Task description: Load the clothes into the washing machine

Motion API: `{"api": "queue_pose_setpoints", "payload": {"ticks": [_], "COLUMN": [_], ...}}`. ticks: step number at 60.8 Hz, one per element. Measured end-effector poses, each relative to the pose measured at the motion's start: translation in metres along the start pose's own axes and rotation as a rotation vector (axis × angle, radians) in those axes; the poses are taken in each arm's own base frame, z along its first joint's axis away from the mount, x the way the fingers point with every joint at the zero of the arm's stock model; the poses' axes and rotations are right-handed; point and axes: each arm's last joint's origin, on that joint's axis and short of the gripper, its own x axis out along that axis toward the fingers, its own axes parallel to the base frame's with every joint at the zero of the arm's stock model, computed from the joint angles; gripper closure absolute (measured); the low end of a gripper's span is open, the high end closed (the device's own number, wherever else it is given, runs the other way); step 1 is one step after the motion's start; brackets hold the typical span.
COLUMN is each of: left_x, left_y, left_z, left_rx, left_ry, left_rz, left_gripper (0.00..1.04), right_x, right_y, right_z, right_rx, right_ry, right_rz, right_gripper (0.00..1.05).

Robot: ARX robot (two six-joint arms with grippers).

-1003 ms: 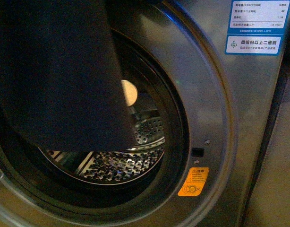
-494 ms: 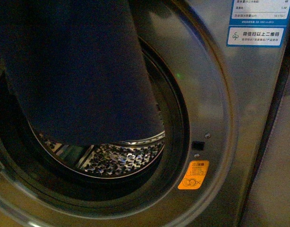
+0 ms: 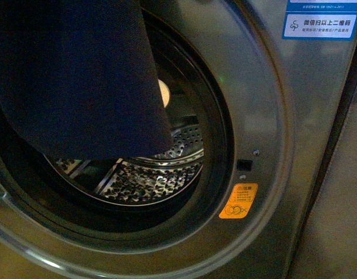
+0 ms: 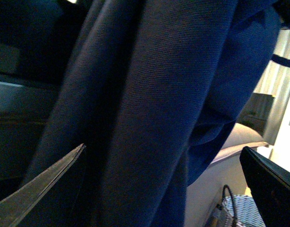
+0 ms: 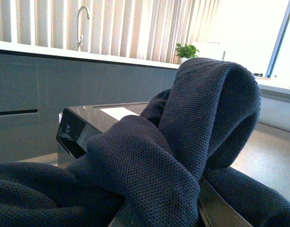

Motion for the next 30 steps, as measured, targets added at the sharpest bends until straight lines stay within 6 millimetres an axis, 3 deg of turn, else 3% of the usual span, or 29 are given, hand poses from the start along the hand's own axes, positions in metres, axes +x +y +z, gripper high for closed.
{"api": "queue_pose_setpoints", "payload": {"ticks": [15,30], "left_x": [0.040,0.058], "left_y": [-0.001,-0.025], "left_z": [0.006,0.015], "left_rx": [0.011,0.023], "left_ry": [0.012,-0.033], "left_rz": [-0.004,-0.092], "left_gripper": [0.07,0.07], "right_x": [0.000,0.000], "right_y": [0.000,0.000], "right_z": [0.000,0.000], "right_rx": [0.000,0.000], "right_ry": [0.000,0.000], "right_rz": [0.000,0.000], "right_gripper": [0.95,0.95]}}
